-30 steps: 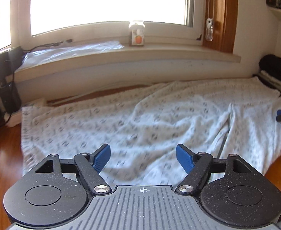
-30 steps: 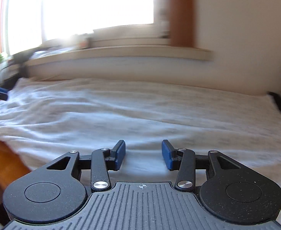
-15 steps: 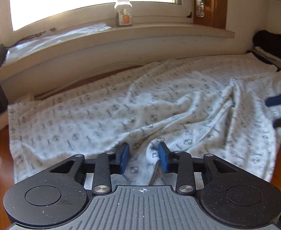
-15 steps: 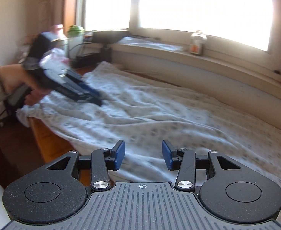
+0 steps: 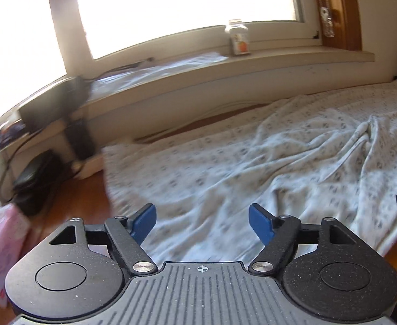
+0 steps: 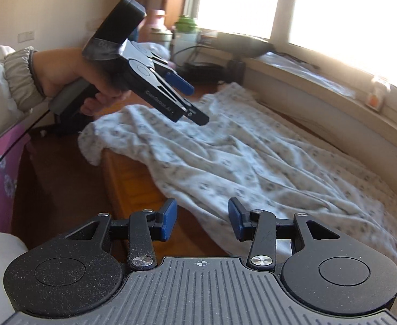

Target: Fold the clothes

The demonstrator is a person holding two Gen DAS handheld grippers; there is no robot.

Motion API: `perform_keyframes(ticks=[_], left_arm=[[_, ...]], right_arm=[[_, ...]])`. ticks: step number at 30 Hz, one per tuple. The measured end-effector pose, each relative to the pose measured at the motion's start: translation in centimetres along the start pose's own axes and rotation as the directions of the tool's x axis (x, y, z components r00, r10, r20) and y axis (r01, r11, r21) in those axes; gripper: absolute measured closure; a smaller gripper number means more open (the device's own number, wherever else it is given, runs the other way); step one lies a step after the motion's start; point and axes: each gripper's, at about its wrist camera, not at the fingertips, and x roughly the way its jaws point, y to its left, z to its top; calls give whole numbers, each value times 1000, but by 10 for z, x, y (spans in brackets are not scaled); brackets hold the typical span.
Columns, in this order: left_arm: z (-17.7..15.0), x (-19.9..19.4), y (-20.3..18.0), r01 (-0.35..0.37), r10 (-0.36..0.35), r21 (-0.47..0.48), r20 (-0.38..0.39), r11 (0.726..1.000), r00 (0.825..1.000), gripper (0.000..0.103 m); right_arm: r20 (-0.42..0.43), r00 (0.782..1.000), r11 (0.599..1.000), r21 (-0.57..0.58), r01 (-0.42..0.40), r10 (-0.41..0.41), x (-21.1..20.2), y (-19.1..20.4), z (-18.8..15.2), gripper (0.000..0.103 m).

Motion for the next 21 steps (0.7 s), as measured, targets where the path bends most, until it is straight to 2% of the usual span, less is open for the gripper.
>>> perform_keyframes(ticks=[3, 7, 11, 15, 16, 19, 21], left_arm=[[-18, -16, 19, -37, 36, -29, -9, 999, 999, 25], [-33, -22, 40, -50, 49, -74, -9, 996, 999, 25], [-32, -10, 46, -41, 41, -48, 0, 998, 999, 26], [-23, 15, 51, 4, -4, -3, -9, 1000, 1000, 31], [-22, 20, 54, 13, -13, -9, -15, 1000, 1000, 34], [-18, 35, 63, 32, -33, -35, -31, 999, 999, 35], [-15, 42, 68, 33, -35, -55, -45, 998, 998, 35]], right_arm=[[-5, 999, 998, -40, -53, 53, 12, 16, 15, 66], [-22, 993, 988, -103, -119, 117, 32, 39, 35, 73], [-58, 989, 969, -198, -145, 136, 57, 60, 51, 74], [-102, 986, 954, -256, -156, 134, 79, 68, 60, 74], [-108, 985, 954, -256, -159, 135, 82, 67, 62, 74], [-125, 982, 959, -231, -167, 141, 90, 58, 67, 74], [-139, 976, 961, -201, -193, 167, 94, 51, 68, 79]])
